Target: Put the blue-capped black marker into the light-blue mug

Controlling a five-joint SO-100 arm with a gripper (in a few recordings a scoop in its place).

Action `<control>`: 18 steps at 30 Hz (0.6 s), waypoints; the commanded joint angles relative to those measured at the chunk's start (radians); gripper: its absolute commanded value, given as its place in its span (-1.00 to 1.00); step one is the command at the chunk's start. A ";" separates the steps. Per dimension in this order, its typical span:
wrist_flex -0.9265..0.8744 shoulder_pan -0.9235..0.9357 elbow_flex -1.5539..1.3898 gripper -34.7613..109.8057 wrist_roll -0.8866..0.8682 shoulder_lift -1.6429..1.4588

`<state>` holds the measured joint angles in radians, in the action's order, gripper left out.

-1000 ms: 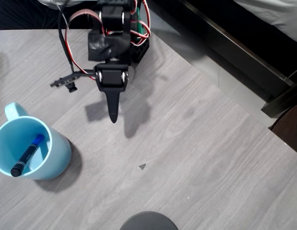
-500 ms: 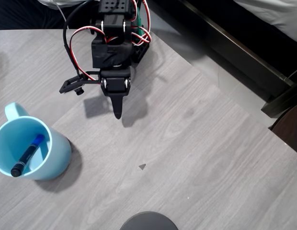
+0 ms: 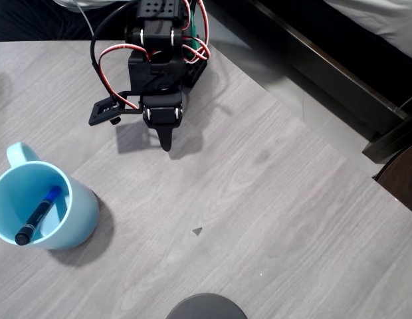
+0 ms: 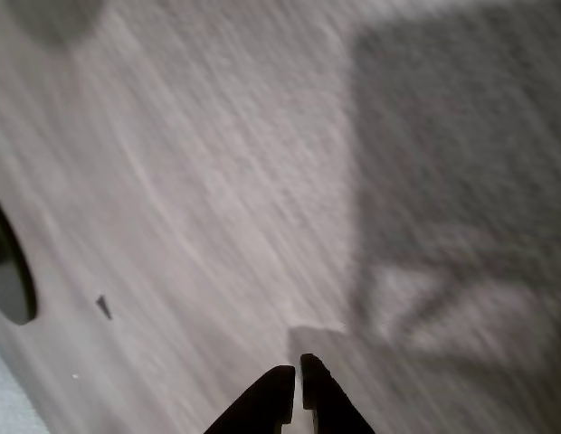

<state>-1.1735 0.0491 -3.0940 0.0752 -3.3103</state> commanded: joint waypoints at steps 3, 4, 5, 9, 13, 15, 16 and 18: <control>-0.040 0.000 -0.005 -0.52 0.009 -0.026; -0.044 0.000 -0.005 -0.52 0.009 -0.026; -0.051 0.000 -0.005 -0.52 0.008 -0.026; -0.054 0.002 -0.005 -0.52 0.003 -0.026; -0.054 -0.002 -0.005 -0.52 0.005 -0.026; -0.054 -0.002 -0.005 -0.52 0.005 -0.026; -0.054 -0.002 -0.006 -0.52 0.005 -0.026; -0.054 0.000 -0.006 -0.52 0.005 -0.026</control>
<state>-1.2164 0.0491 -3.0940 0.0752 -3.3103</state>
